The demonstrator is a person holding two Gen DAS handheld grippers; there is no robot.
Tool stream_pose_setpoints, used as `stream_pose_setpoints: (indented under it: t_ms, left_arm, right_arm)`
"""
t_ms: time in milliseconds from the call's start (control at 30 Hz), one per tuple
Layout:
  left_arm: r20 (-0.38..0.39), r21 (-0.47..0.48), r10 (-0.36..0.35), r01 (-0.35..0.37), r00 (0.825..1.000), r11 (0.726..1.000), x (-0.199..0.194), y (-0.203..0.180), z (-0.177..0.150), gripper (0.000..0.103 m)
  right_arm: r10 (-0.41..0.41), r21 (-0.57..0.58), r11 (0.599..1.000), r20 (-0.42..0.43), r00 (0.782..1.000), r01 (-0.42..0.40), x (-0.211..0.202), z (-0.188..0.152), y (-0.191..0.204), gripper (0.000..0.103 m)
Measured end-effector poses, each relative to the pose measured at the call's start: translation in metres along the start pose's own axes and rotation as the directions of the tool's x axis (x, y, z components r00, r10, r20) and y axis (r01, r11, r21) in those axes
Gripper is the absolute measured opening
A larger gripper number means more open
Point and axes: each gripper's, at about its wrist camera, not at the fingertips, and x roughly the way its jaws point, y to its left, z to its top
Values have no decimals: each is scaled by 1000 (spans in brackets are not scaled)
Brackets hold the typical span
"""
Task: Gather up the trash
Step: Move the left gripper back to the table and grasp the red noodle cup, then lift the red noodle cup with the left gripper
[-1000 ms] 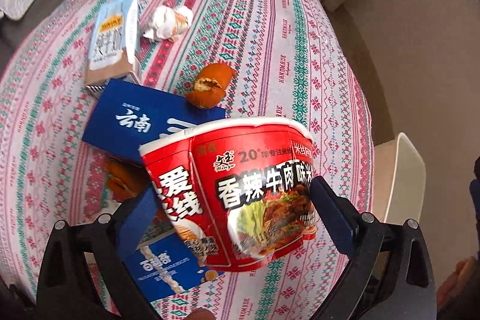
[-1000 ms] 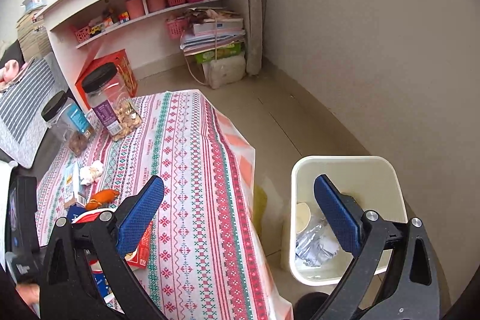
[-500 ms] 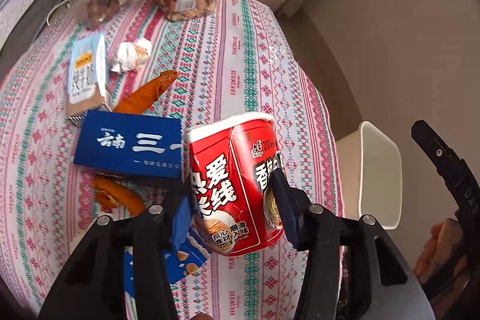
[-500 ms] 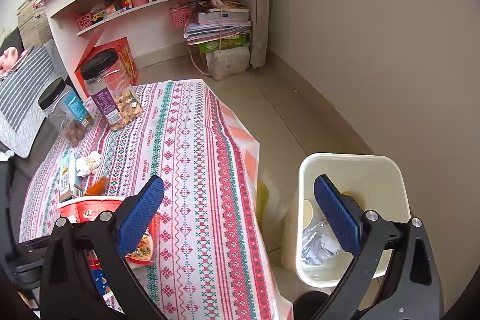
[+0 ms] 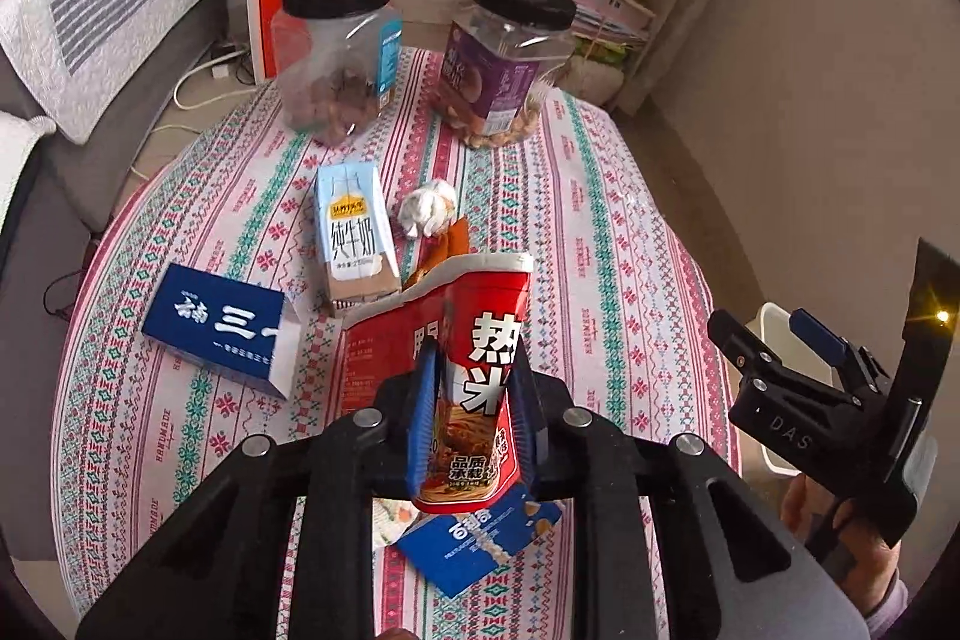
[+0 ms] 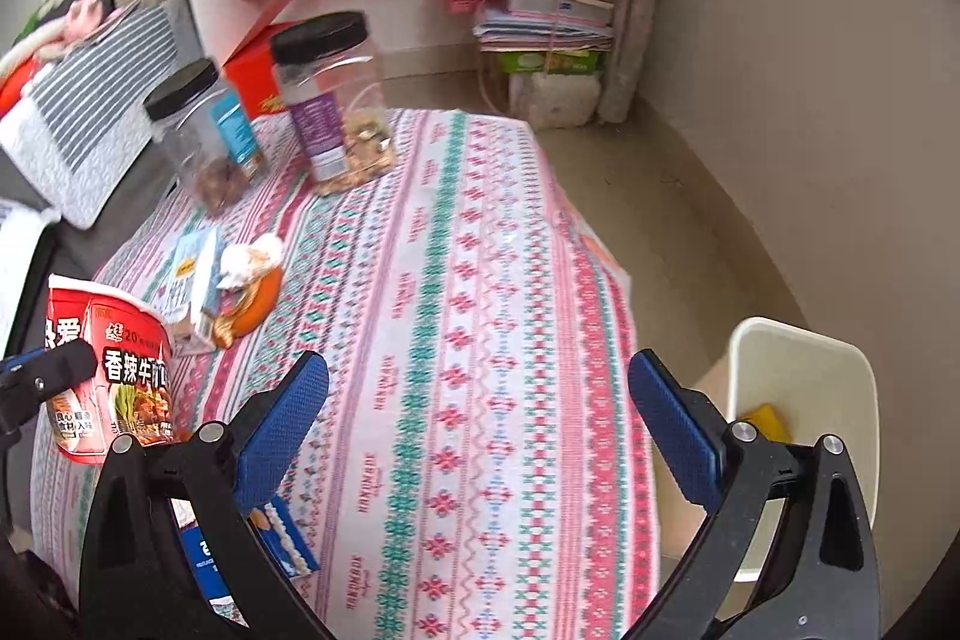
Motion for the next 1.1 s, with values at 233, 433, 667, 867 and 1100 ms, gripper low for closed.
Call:
stream_pose_setpoints:
  t_ms: [233,433,667,867,1100]
  left_arm:
    - [-75,-120,-5,-4,997,993,15,49,-4,67]
    - [-95,-41,96,-101,991,994,28,38,-8,72]
    - [-8,59,254,-253,967,966,26,20,-9,71]
    - [-88,119,290,-279,953,953,78,21,-15,70]
    - [49,118,237,-241,970,963,43,20,-10,40]
  right_arm:
    - [14,-37,999,-24,1000,-14,9,0,20,96]
    - [11,-41,999,-34,999,-13,13,1,22,96]
    - [13,-7,1000,-40,999,-13,12,3,11,96]
    - [25,0,1000,-67,997,-25,16,0,12,96]
    - [86,-4,996,-78,993,-87,13,0,12,96]
